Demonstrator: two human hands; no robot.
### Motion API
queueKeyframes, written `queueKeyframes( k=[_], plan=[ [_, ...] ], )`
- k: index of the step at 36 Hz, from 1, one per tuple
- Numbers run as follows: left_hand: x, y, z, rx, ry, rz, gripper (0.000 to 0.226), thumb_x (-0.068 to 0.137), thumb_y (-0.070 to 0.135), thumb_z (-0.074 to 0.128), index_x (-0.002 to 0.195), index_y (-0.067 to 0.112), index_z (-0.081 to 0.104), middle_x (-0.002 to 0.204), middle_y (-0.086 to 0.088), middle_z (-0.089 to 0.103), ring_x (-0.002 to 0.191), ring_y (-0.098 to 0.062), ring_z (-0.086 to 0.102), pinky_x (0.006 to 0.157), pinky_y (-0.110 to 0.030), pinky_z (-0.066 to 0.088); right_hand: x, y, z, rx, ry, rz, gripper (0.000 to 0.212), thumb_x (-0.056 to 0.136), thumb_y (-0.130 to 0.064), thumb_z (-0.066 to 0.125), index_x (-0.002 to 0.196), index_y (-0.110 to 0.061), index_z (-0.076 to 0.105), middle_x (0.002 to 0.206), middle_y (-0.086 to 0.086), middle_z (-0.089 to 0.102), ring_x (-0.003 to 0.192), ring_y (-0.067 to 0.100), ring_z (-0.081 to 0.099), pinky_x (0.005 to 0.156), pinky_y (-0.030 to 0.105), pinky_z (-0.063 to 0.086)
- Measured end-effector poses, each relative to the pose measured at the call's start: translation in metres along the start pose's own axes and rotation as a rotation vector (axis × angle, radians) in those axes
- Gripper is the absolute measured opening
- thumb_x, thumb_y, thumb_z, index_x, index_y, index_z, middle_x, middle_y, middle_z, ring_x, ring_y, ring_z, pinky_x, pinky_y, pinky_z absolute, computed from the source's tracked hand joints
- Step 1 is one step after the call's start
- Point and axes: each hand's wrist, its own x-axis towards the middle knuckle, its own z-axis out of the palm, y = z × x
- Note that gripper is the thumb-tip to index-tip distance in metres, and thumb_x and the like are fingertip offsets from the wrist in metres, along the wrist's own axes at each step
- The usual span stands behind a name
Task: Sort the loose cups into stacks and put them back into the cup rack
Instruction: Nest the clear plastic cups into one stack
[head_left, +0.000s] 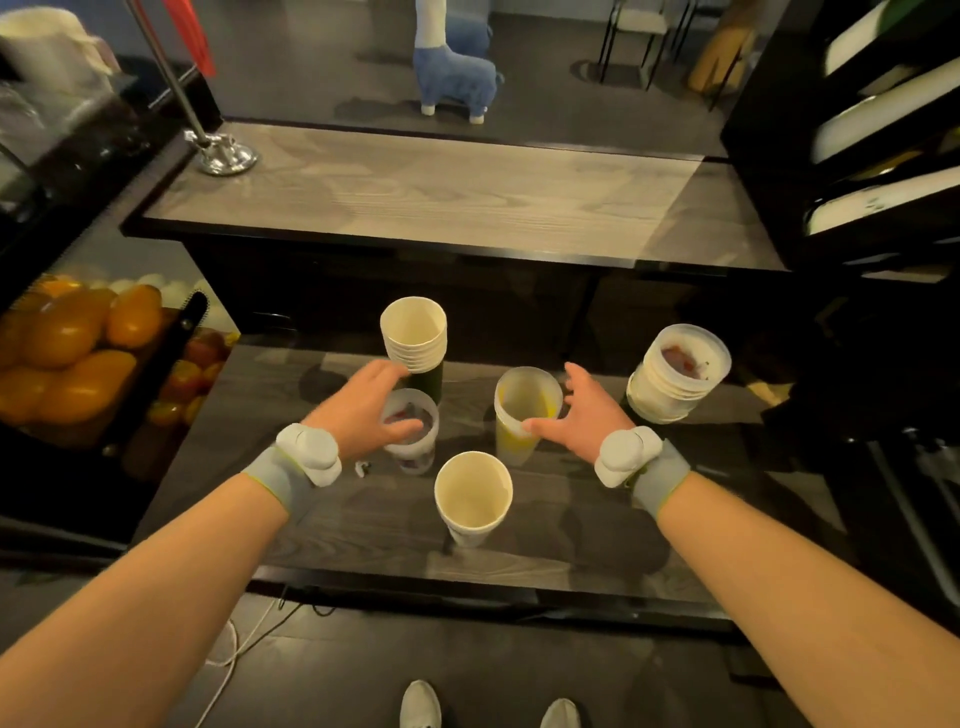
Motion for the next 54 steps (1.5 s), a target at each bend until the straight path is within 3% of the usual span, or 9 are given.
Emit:
queueKeyframes(
  k=[7, 12, 19, 26, 29, 33, 42, 46, 54],
  plan=[
    [0.020, 0.080, -0.037, -0.113, 0.035, 0.187, 0.051, 0.089, 0.040, 0.070, 0.133, 0.025, 0.050, 0.121, 0.011, 0.053, 0.104, -0.002, 0.056, 0.092, -0.024, 0.051, -0.029, -0.019, -0.064, 0.064, 0.167, -0.155, 0.090, 0.078, -0.041, 0.078, 0.150, -0.020, 0.028, 0.149, 0.001, 0.039, 0.132, 0.015, 0.045, 0.105, 0.035, 0.045],
    [0.053, 0.153, -0.031, -0.129, -0.008, 0.356, 0.051, 0.089, 0.037, 0.072, 0.133, 0.023, 0.051, 0.121, 0.011, 0.057, 0.108, -0.004, 0.057, 0.085, -0.014, 0.048, -0.041, -0.007, -0.119, 0.022, 0.310, -0.152, 0.080, 0.080, -0.041, 0.077, 0.147, -0.022, 0.036, 0.145, -0.003, 0.043, 0.130, 0.012, 0.047, 0.105, 0.035, 0.044],
    [0.098, 0.219, 0.013, -0.148, -0.125, 0.363, 0.073, 0.083, 0.034, 0.078, 0.144, 0.017, 0.041, 0.141, -0.002, 0.050, 0.128, -0.014, 0.052, 0.104, -0.030, 0.048, -0.042, 0.052, -0.155, 0.053, 0.402, -0.014, 0.093, 0.075, -0.044, 0.080, 0.150, -0.024, 0.029, 0.150, -0.001, 0.037, 0.136, 0.018, 0.040, 0.105, 0.034, 0.039],
    [0.130, 0.244, 0.050, -0.149, -0.233, 0.269, 0.108, 0.076, 0.039, 0.083, 0.158, 0.015, 0.017, 0.162, -0.006, 0.031, 0.145, -0.021, 0.037, 0.115, -0.041, 0.040, -0.023, 0.089, -0.147, 0.020, 0.249, 0.103, 0.110, 0.072, -0.044, 0.082, 0.156, -0.018, 0.016, 0.160, 0.000, 0.026, 0.144, 0.022, 0.030, 0.110, 0.037, 0.036],
    [0.136, 0.248, 0.057, -0.163, -0.249, 0.264, 0.104, 0.078, 0.037, 0.083, 0.157, 0.017, 0.019, 0.161, -0.004, 0.033, 0.145, -0.021, 0.037, 0.115, -0.042, 0.039, -0.018, 0.093, -0.144, 0.043, 0.247, 0.072, 0.097, 0.075, -0.036, 0.082, 0.152, -0.016, 0.027, 0.151, 0.001, 0.041, 0.135, 0.021, 0.043, 0.102, 0.034, 0.044],
    [0.139, 0.253, 0.064, -0.198, -0.209, 0.311, 0.077, 0.081, 0.034, 0.080, 0.146, 0.023, 0.041, 0.143, 0.000, 0.054, 0.133, -0.019, 0.051, 0.109, -0.036, 0.045, -0.016, 0.095, -0.146, 0.091, 0.273, -0.005, 0.064, 0.079, -0.028, 0.081, 0.134, -0.022, 0.047, 0.112, -0.011, 0.056, 0.097, 0.006, 0.052, 0.064, 0.008, 0.040],
    [0.142, 0.254, 0.057, -0.280, -0.168, 0.306, 0.075, 0.084, 0.031, 0.078, 0.148, 0.021, 0.040, 0.144, 0.002, 0.054, 0.133, -0.015, 0.051, 0.108, -0.036, 0.047, -0.011, 0.098, -0.152, 0.199, 0.305, -0.042, 0.079, 0.073, -0.036, 0.083, 0.141, -0.027, 0.043, 0.134, -0.011, 0.053, 0.119, 0.007, 0.049, 0.088, 0.022, 0.042],
    [0.141, 0.260, 0.043, -0.388, -0.163, 0.323, 0.079, 0.084, 0.030, 0.078, 0.150, 0.023, 0.035, 0.147, 0.003, 0.051, 0.135, -0.013, 0.048, 0.109, -0.035, 0.045, -0.012, 0.088, -0.163, 0.268, 0.328, -0.078, 0.074, 0.074, -0.033, 0.083, 0.137, -0.027, 0.045, 0.127, -0.015, 0.053, 0.119, 0.005, 0.049, 0.096, 0.026, 0.045],
    [0.136, 0.271, 0.023, -0.517, -0.151, 0.362, 0.081, 0.083, 0.028, 0.078, 0.150, 0.021, 0.033, 0.144, 0.002, 0.053, 0.132, -0.014, 0.051, 0.108, -0.042, 0.048, -0.015, 0.071, -0.181, 0.327, 0.372, -0.142, 0.073, 0.078, -0.035, 0.080, 0.140, -0.022, 0.044, 0.126, -0.013, 0.054, 0.112, 0.003, 0.052, 0.071, 0.008, 0.041]
  ],
)
